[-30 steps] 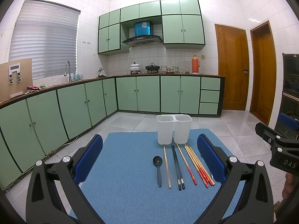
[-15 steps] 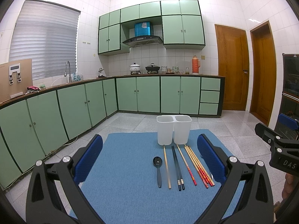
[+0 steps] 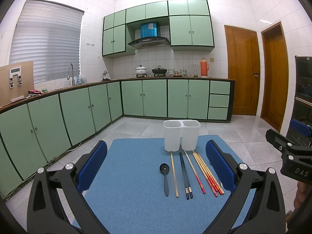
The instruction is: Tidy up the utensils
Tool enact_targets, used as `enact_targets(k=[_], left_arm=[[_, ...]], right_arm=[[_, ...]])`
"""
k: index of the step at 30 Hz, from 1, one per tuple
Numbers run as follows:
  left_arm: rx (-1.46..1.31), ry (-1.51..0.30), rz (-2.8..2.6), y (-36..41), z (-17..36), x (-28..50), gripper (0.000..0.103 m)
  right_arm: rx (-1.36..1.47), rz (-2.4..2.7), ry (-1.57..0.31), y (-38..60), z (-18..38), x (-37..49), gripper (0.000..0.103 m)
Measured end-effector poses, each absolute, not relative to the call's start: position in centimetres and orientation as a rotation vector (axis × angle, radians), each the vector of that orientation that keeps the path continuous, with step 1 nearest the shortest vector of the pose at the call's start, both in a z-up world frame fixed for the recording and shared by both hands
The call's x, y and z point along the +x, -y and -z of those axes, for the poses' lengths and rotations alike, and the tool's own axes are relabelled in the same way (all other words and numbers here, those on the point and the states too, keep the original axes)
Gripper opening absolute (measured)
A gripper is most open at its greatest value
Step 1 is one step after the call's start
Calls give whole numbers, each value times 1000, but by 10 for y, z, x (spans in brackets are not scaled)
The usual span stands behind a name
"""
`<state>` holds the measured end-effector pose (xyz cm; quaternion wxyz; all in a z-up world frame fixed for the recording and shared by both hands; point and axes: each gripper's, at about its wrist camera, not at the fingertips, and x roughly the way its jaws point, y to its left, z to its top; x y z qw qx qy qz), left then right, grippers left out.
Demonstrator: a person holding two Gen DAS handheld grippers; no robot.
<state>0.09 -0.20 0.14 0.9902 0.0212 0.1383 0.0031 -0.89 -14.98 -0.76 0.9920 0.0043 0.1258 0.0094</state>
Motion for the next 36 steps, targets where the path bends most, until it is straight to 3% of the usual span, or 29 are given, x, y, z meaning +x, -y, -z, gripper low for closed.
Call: enact_targets(k=[14,29,36], left_arm=[[46,-304,-15,-2,-4,8,98],[42,-492,-46,-29,33,115,98],[61,-670,-40,-31,81,193,98]], right_arm=[[12,-13,-274,150,18,7,97],[33,39,-443,172,55,97,97],[72,-3,-630,184,92,170,81]])
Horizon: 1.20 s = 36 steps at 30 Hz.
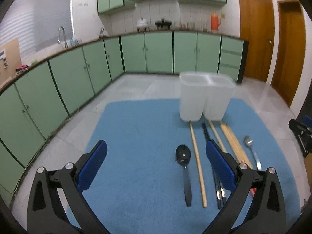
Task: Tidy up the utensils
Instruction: 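Lower the left tool to the black spoon while the right tool lowers to the steel spoon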
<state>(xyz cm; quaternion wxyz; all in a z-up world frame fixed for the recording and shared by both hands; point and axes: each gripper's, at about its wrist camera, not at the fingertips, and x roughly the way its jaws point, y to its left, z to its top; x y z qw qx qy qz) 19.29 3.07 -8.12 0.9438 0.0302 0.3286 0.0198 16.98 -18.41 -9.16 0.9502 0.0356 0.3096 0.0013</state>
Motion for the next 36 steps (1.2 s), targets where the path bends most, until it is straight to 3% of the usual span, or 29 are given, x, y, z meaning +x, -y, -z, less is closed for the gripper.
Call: enact_targets(k=[8,14,17,20,32,36], left_arm=[[68,-858,-4,-21,135,259,96],[75,-935,-4,-17,162,284,95],[82,-956,-3,-14,172,290,90],[73,-987,8,-14,182,295,80],[12,-1007,45,-18,190,301,80],[12,-997,38,-14,193,300,78]], right_arm=[[134,-42,-847,195,144,238,66],[147,-74,-938,189,165,263,64],[140,-79,-976,186,174,269,57],[155,-83,-1001,186,180,274,55],[135,-66,-1031,173,192,284,49],[86,-39,-1021,166,193,282,36]])
